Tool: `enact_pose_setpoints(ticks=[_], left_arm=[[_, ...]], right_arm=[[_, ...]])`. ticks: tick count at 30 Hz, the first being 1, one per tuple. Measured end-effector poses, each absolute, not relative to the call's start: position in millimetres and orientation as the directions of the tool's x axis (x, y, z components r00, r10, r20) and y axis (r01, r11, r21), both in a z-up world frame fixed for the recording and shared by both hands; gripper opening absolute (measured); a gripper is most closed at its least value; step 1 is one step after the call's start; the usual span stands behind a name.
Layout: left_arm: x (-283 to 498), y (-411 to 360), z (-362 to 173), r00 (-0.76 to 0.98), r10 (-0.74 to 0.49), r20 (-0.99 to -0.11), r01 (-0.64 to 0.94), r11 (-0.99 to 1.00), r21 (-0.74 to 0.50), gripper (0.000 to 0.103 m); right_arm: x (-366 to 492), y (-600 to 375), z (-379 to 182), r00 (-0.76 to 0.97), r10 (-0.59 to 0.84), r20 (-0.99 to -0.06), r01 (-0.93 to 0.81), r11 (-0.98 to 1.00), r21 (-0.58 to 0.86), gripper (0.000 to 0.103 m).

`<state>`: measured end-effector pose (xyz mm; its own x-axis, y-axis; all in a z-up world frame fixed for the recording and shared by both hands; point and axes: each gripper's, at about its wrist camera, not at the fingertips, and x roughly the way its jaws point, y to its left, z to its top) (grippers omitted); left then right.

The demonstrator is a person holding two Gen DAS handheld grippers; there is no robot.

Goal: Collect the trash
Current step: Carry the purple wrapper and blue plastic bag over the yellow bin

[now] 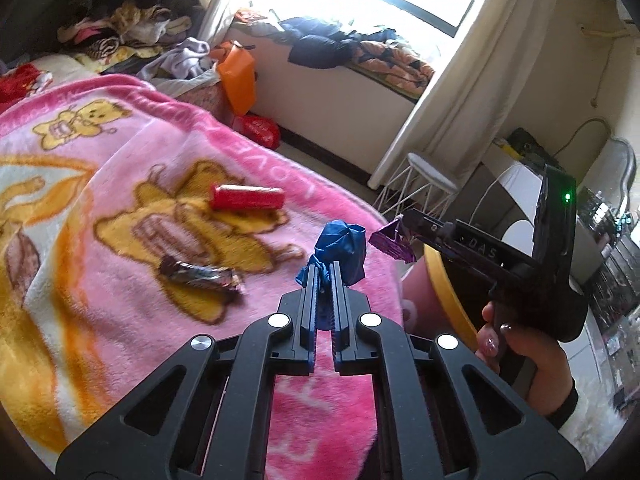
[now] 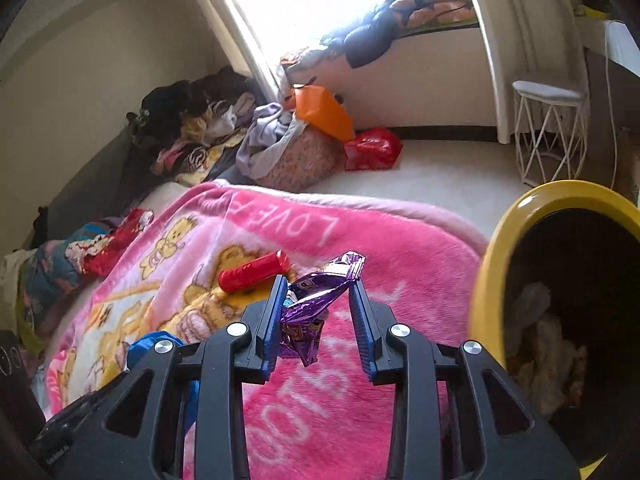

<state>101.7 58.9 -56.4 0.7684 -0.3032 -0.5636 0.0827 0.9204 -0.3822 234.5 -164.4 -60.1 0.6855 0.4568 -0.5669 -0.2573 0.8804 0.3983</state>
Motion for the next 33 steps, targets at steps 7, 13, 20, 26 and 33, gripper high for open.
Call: enact_pose_setpoints(ticks=[7, 13, 20, 26, 33], left_arm=[[102, 40, -42, 0.775, -0.327, -0.541, 0.123, 0.918, -0.378, 0.003], [103, 19, -30, 0.775, -0.357, -0.522, 0.167, 0.912, -0.376, 0.003], [106, -10, -23, 0.765, -0.395, -0.510, 0.223, 0.904, -0.366, 0.003], [110, -40, -23, 0.744, -0.433, -0.510, 0.275, 0.893, -0.357, 0.003], [116, -76, -25, 0.712, -0.476, -0.517, 0.336, 0.876, -0.345, 0.003]], right_arm=[[224, -196, -49, 0.725, 0.416, -0.550, -0.223, 0.896, 0.383, 0.030], [217, -223, -44, 0.747, 0.388, -0.540, -0.187, 0.902, 0.390, 0.030], [211, -255, -42, 0.776, 0.326, -0.540, -0.124, 0.918, 0.376, 0.030], [208, -288, -43, 0.799, 0.238, -0.553, -0.047, 0.940, 0.338, 0.030], [205, -322, -53, 0.801, 0.166, -0.575, 0.034, 0.946, 0.322, 0.030]])
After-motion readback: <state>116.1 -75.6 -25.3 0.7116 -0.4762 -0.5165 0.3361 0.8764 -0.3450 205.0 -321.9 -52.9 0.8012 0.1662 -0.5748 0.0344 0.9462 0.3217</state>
